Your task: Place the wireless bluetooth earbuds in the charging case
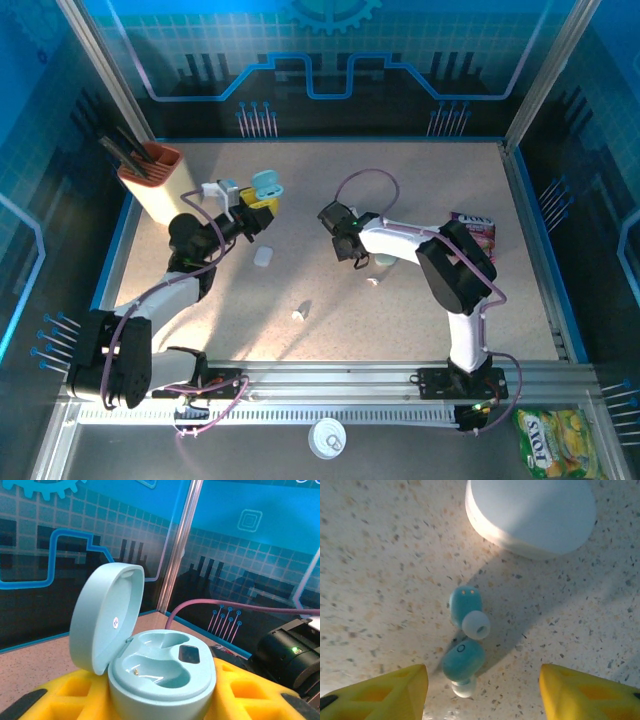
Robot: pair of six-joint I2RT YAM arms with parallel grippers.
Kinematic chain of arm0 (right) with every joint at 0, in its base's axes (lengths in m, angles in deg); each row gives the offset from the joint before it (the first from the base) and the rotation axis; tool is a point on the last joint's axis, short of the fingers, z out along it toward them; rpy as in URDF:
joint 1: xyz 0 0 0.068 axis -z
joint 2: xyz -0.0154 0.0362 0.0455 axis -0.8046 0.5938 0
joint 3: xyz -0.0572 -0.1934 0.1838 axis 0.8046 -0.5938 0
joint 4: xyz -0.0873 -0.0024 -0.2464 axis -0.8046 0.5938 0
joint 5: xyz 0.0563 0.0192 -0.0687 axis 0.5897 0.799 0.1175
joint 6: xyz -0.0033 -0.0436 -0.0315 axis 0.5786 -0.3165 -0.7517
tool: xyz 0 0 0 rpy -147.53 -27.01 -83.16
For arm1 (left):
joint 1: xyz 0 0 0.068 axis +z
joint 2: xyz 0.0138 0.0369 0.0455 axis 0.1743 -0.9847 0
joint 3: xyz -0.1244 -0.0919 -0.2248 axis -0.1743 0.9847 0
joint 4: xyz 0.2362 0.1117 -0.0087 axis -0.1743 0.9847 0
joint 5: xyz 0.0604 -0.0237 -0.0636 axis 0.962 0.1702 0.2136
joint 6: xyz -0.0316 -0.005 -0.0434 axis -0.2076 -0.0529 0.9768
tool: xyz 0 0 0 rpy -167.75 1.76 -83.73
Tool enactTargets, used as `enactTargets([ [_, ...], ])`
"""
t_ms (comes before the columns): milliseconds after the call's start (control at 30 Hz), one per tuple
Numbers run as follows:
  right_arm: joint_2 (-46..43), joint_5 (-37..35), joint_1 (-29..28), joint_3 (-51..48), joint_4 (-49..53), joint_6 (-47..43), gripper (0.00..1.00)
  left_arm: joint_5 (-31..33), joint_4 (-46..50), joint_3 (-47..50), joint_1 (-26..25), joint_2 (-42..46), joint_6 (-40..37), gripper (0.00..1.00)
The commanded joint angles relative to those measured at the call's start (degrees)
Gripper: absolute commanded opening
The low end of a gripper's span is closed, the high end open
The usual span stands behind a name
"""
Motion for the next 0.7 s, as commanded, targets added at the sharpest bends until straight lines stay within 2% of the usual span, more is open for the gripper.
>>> enactTargets([
  [0, 0.6, -2.5, 0.0, 1.0, 3.2, -1.7, 0.6, -0.3, -2.7, 0.7, 0.5, 0.6, 0.9, 0.39],
  [667, -5.5, -2.5, 2.3, -2.3, 5.2, -3.4, 0.55, -0.1, -2.9, 1.1, 0.7, 0.0, 0.9, 0.39],
])
